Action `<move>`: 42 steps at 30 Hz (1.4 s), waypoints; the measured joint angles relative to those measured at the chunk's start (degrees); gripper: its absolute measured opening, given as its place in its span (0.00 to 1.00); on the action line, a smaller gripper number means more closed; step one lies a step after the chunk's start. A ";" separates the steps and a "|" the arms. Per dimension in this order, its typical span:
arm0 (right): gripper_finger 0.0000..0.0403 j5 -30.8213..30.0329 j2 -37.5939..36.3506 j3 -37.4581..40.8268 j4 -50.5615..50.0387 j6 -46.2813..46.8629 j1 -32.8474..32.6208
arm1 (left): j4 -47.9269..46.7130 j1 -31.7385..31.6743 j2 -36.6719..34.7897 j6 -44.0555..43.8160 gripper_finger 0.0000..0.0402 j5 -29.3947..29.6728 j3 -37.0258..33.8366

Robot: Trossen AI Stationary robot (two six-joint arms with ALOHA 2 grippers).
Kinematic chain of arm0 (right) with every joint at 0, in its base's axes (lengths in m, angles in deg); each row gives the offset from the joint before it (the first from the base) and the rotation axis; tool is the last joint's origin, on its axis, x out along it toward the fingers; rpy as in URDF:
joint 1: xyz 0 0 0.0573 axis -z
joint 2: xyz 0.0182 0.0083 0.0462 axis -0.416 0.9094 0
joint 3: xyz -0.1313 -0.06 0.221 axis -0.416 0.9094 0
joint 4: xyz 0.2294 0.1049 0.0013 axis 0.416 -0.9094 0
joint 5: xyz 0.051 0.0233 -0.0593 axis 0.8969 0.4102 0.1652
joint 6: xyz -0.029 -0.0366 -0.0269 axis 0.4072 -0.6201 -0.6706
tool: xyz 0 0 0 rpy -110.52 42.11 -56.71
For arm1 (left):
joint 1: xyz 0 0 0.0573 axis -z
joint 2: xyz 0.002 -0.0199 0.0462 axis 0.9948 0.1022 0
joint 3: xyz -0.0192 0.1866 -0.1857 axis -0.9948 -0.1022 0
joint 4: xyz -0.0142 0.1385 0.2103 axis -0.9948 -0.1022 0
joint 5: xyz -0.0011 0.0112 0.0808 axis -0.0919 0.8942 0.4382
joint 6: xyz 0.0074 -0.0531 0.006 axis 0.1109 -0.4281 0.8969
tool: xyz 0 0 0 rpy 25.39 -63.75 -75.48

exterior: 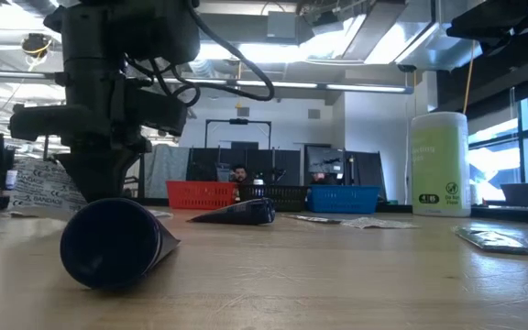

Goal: Pick & Place Travel size toiletries
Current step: Put the white bandage pack into the black bin

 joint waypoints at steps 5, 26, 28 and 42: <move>0.25 -0.01 0.01 0.00 0.00 0.00 -0.01 | -1.22 -0.25 0.06 2.57 0.01 1.08 2.36; 0.35 0.01 0.01 0.00 0.00 0.01 0.00 | 6.82 -14.21 -0.18 31.48 0.01 -3.79 17.07; 0.36 0.01 -0.01 0.00 0.00 0.01 -0.01 | 9.00 -16.15 -0.23 34.84 0.01 -6.47 18.48; 0.40 0.01 0.00 0.00 0.00 0.01 0.01 | 23.47 -30.69 -0.24 48.60 0.01 -25.22 21.38</move>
